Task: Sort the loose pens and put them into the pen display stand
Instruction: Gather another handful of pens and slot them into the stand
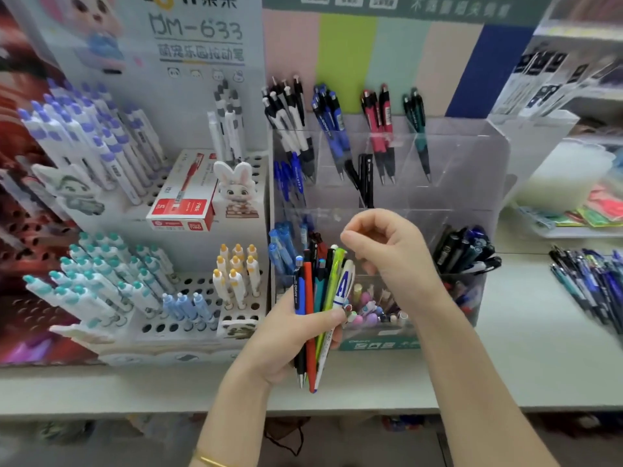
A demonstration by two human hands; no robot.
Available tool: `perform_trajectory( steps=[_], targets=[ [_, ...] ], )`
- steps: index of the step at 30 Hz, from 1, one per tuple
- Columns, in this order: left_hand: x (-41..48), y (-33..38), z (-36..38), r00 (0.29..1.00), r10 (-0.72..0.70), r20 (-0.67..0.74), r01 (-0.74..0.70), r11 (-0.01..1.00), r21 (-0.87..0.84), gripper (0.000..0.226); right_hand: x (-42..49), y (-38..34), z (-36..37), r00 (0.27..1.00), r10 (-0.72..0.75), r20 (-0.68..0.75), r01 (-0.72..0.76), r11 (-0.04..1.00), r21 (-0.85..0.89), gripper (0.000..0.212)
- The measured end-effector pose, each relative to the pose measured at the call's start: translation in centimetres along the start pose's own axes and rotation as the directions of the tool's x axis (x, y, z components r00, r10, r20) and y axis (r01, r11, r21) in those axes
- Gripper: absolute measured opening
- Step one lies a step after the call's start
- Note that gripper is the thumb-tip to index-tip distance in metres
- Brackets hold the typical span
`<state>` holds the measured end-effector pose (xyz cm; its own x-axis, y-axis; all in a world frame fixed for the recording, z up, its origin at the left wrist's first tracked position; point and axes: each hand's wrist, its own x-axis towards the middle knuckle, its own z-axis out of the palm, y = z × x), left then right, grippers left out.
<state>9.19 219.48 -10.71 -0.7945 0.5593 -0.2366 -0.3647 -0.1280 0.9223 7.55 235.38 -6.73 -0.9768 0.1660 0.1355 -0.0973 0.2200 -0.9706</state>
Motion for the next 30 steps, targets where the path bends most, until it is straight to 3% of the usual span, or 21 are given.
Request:
perform_trajectory(
  steps=[2, 6, 12, 14, 17, 20, 23, 25, 28, 30],
  targets=[
    [0.2, 0.0, 1.0, 1.000, -0.003, 0.024, 0.003, 1.000, 0.000, 0.019, 0.6, -0.6, -1.1, 0.999, 0.000, 0.040, 0.005, 0.992, -0.124, 0.006],
    [0.9, 0.0, 1.6, 1.000, -0.002, -0.005, 0.001, 1.000, -0.024, 0.029, 0.5, -0.2, -1.7, 0.984, 0.047, 0.174, 0.035, 0.899, -0.436, 0.022],
    [1.1, -0.3, 2.3, 1.000, -0.017, 0.020, 0.017, 1.000, -0.002, 0.019, 0.9, 0.6, -2.1, 0.993, 0.047, 0.111, -0.005, 0.937, -0.350, 0.026],
    [1.2, -0.5, 2.2, 0.999, -0.020, 0.025, 0.020, 1.000, 0.013, 0.019, 1.5, 0.2, -2.6, 0.999, 0.022, 0.031, -0.013, 0.962, -0.274, 0.027],
    [1.1, -0.7, 1.9, 0.999, -0.039, 0.010, 0.039, 0.999, 0.036, 0.029, 2.6, -0.5, -3.8, 0.979, -0.024, -0.201, 0.008, 0.997, -0.079, 0.020],
    [1.3, -1.2, 1.2, 0.996, -0.053, -0.065, 0.054, 0.998, 0.011, 0.013, 2.6, -1.1, -4.7, 0.868, -0.164, -0.470, 0.199, 0.980, 0.027, 0.016],
    [1.5, -1.5, 0.6, 0.995, -0.042, -0.095, 0.044, 0.999, 0.019, 0.019, 1.7, -0.6, -4.5, 0.767, -0.325, -0.554, 0.333, 0.939, -0.090, 0.018],
    [1.7, -1.5, 0.7, 0.994, -0.033, -0.100, 0.035, 0.999, 0.024, 0.027, 1.4, 0.4, -4.2, 0.735, -0.412, -0.539, 0.346, 0.911, -0.224, 0.020],
    [1.9, -1.6, 1.1, 0.996, -0.010, -0.093, 0.010, 1.000, 0.001, 0.020, 1.2, 2.6, -3.3, 0.800, -0.492, -0.344, 0.281, 0.813, -0.511, 0.018],
    [2.1, -1.5, 1.4, 0.997, 0.006, -0.075, -0.007, 1.000, -0.021, 0.014, 1.2, 4.1, -2.5, 0.838, -0.504, -0.208, 0.235, 0.679, -0.696, 0.022]
  ],
)
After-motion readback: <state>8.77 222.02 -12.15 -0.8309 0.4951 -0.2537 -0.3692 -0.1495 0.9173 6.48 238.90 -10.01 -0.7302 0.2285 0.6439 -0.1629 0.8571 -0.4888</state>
